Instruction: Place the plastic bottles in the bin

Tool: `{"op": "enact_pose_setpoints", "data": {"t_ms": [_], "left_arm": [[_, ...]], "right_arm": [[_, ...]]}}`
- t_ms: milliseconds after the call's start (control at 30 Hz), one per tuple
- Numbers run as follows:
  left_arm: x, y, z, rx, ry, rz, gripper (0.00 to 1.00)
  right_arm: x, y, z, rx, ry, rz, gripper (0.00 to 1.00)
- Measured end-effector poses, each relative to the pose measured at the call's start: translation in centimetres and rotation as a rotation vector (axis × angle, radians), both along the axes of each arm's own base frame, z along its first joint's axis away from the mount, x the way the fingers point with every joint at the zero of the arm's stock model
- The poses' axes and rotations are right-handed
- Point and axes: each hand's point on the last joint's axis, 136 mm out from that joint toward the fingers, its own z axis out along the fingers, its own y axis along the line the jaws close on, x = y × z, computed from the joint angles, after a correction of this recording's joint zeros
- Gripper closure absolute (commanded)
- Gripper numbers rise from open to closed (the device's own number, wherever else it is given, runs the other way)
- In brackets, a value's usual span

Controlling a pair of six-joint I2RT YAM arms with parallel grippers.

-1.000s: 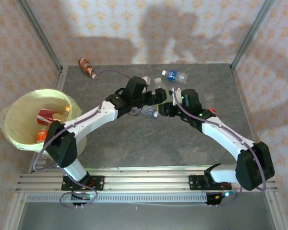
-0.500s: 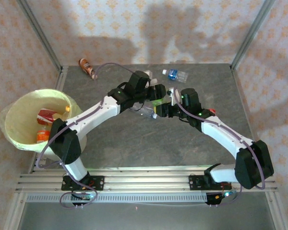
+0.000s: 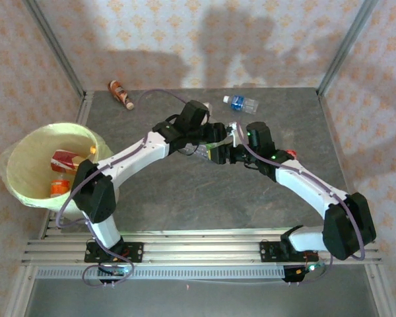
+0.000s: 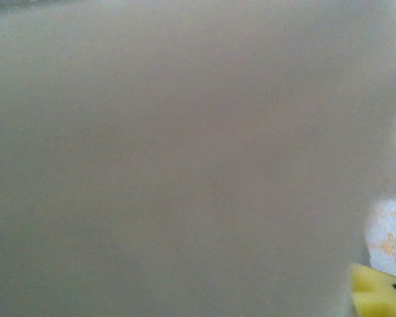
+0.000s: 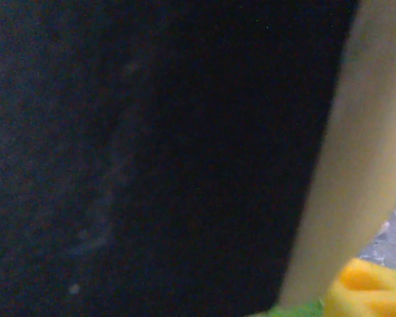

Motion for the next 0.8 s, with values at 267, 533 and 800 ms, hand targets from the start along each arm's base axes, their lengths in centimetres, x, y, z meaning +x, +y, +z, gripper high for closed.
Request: {"op": "enact_pose_setpoints", "data": {"t_ms": [267,533,800], "left_arm": [[0.1,4.7,2.0,0.042,-0.045,0.118,0.51],[-1.2,13.8,8.7,0.162,-0.201,0.364,0.52],[-3.9,21.1,16.9,0.369,-0.383,0.546,0.51]], "right_arm": [[0.3,0.1,1.5,0.000,-0.065,-0.003,0.01],[3.3,-4.0,3.4,-0.045,-0.219,-0.294,0.01],[5.9,-8.7,0.7,-0.174,-0.204,-0.589,0.01]]}}
